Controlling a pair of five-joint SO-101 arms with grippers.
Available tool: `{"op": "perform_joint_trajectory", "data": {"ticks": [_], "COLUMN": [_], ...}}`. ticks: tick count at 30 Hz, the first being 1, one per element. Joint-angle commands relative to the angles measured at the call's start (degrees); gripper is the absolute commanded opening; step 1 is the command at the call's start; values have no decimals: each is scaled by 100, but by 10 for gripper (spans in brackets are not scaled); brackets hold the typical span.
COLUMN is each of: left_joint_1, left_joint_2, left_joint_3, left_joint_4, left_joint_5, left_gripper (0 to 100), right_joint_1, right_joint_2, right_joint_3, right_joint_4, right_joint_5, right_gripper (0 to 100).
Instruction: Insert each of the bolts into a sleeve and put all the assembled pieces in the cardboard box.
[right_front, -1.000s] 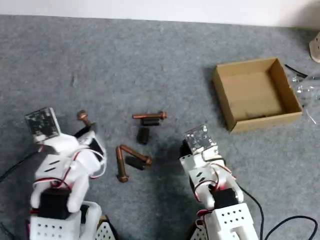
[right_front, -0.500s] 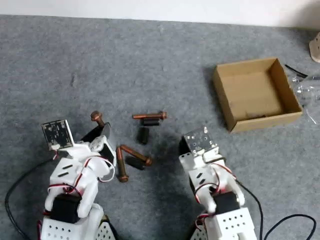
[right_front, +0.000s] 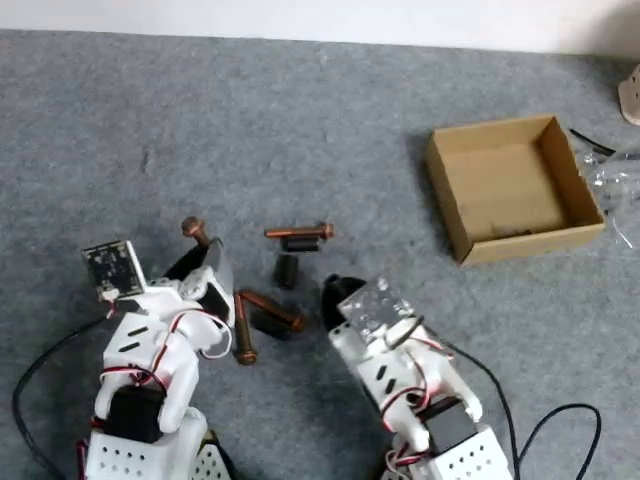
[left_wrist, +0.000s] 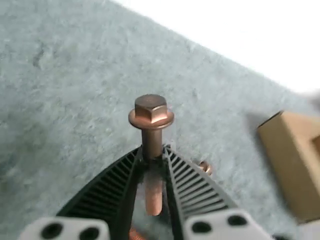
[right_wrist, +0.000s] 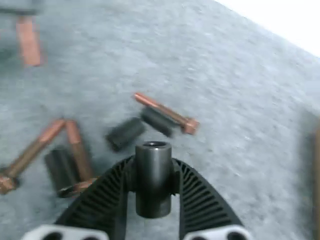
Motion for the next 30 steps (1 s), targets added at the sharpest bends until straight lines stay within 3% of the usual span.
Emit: {"op": "perform_joint_trajectory", "data": {"ticks": [1, 9, 11, 20, 30], "left_joint_1": [66, 330, 620, 1710, 1789], "left_joint_2": [-101, -92, -92, -84, -92], "left_joint_3": [-303, -382, -391, -286, -233], "left_joint_4": [-747, -1714, -1662, -1591, -1213], "left_joint_5": [466, 712, 993, 985, 985], "left_gripper": [4, 4, 4, 4, 4], "right_joint_1": [-321, -453, -488, -980, -848], "right_joint_2": [-119, -119, -119, -110, -110], "right_joint_3": [418, 418, 444, 479, 479], "right_joint_4": [-40, -901, -1033, -1209, -1209], "right_joint_5": [70, 44, 44, 70, 360], "right_gripper": [5, 5, 5, 4, 4]}}
